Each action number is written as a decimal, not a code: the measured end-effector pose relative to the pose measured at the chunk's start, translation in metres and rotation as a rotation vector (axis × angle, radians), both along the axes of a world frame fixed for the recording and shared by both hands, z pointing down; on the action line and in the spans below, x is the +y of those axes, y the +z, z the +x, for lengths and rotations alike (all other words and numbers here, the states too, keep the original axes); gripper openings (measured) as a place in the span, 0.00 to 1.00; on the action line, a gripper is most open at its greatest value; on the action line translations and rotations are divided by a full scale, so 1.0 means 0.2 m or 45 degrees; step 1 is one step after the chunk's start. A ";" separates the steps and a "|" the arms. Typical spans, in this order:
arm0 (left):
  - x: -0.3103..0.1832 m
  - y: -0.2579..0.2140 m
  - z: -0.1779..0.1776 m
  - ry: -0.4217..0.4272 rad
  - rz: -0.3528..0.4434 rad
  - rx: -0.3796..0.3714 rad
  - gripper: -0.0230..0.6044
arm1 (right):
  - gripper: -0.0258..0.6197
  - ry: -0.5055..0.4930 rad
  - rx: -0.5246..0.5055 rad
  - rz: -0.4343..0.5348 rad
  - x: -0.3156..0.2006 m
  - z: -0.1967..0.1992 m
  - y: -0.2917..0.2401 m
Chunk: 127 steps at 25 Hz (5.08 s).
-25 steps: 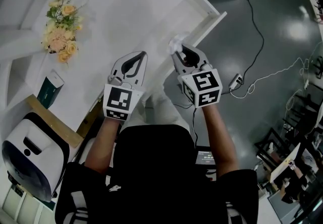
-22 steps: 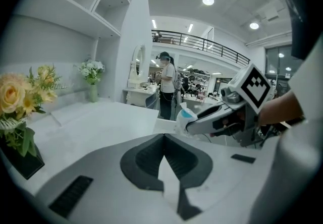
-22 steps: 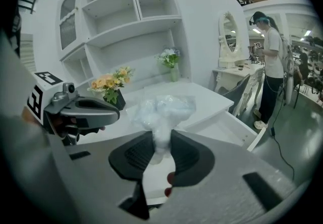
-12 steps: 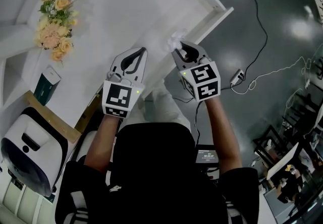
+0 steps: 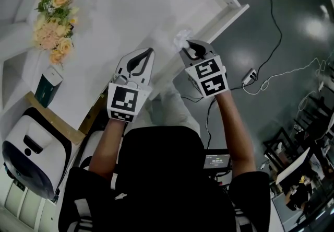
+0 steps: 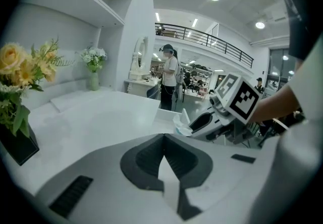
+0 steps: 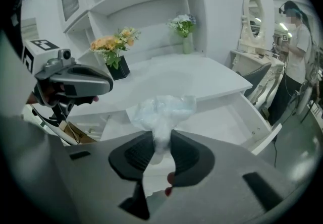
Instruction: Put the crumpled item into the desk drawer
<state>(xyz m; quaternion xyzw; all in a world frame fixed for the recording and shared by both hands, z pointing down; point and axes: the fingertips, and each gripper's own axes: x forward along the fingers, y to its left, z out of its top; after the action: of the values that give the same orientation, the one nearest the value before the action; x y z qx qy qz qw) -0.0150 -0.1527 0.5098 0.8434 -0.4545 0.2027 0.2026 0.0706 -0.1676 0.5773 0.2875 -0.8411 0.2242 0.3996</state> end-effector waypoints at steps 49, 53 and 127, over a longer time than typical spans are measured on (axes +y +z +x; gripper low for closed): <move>0.03 0.22 -0.02 -0.036 -0.087 -0.043 0.05 | 0.17 -0.872 0.545 -0.119 0.04 -0.07 0.49; 0.04 0.22 -0.02 -0.046 -0.091 -0.046 0.05 | 0.17 -0.892 0.563 -0.116 0.03 -0.08 0.53; 0.01 0.03 -0.11 -0.055 -0.006 -0.038 0.05 | 0.14 -0.653 0.569 -0.022 -0.05 -0.09 0.36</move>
<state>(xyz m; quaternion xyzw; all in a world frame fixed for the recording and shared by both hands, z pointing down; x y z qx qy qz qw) -0.0365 -0.1511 0.5160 0.8299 -0.4749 0.2119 0.2021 0.0527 -0.1770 0.6498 0.1054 -0.7758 0.0548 0.6197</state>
